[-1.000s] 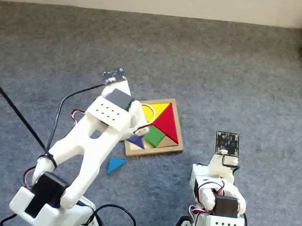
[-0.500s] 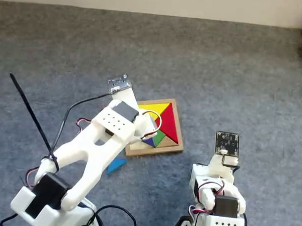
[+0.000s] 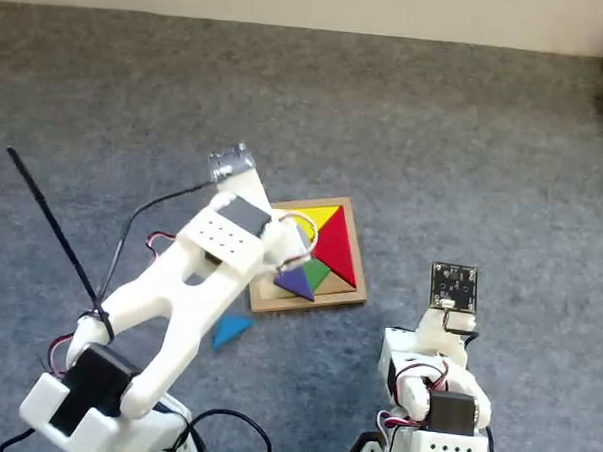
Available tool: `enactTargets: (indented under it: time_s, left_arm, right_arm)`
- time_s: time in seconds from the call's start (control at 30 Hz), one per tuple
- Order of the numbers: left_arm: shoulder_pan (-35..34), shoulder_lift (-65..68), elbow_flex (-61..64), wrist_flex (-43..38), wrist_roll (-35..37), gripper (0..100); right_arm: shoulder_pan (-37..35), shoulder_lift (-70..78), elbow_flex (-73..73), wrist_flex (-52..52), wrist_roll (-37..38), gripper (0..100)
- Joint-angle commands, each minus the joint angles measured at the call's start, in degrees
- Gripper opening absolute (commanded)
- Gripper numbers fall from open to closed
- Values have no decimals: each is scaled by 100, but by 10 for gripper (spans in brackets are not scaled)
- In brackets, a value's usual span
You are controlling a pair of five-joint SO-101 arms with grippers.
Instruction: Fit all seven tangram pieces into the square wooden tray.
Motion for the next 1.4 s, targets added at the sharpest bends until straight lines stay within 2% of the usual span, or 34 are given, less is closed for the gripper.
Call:
enactTargets:
  time_s: [0.0,0.1,0.27,0.5,0.67,0.9,1.07,1.37]
  left_arm:
    - [-66,-31,-629,-88,-132,83]
    - [-40,-13,-822,-273,-334,2]
    - [-4,-13,-567,-1108,-343,17]
    - [620,4,-75,-1811,-387,17]
    - [681,743,-136,-2145,-545,17]
    - [646,1288,-198,-2119,-554,17]
    - [646,1244,-189,-1503,-554,5]
    - [629,-286,-154,-651,-554,5]
  right_arm:
    - [57,-110,664,40,44,9]
    - [57,-110,664,40,44,9]
    - [57,-110,664,40,44,9]
    - [57,-110,664,40,44,9]
    - [57,-110,664,40,44,9]
    - [57,-110,664,40,44,9]
    - [57,-110,664,40,44,9]
    - [57,-110,664,40,44,9]
